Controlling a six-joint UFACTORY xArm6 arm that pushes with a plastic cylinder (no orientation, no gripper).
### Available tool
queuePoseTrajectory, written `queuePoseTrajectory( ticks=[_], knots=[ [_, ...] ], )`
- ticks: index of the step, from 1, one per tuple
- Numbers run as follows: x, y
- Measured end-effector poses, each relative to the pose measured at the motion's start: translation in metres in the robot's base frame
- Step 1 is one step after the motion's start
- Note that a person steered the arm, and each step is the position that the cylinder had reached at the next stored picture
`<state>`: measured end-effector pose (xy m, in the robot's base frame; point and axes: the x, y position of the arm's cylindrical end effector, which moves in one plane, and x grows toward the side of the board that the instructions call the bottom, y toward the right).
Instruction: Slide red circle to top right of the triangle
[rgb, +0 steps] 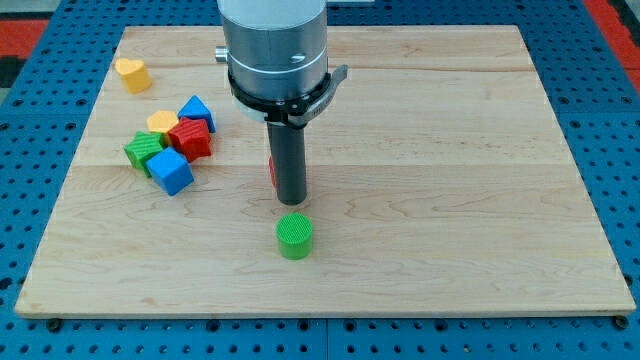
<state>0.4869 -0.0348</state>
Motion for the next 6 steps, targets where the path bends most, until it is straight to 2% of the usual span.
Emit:
queuePoseTrajectory(
  ticks=[2,5,6],
  knots=[
    [-0.04,-0.002],
    [-0.155,-0.002],
    [-0.167,-0.003]
  ],
)
